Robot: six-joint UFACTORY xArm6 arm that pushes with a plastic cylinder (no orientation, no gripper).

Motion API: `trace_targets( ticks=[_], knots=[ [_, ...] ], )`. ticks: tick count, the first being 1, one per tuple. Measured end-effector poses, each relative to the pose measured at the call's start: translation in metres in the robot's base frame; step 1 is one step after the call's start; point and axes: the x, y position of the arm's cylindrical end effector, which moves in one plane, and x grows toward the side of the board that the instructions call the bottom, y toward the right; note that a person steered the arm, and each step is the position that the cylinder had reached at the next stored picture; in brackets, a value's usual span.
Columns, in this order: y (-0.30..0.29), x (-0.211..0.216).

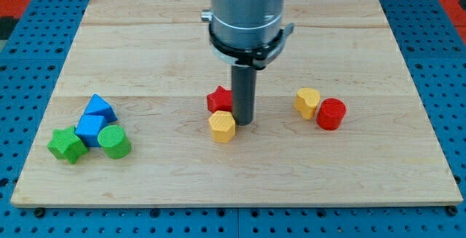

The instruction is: Slide the yellow hexagon along with red star towards the center

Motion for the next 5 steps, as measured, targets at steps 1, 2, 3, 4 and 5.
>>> trace_targets(
  ticks=[1, 2, 3, 4, 5],
  knots=[
    [0.025, 0.027],
    [-0.014, 0.048],
    [-0.022, 0.063],
    [-0.022, 0.035],
    [-0.022, 0.007]
  ],
)
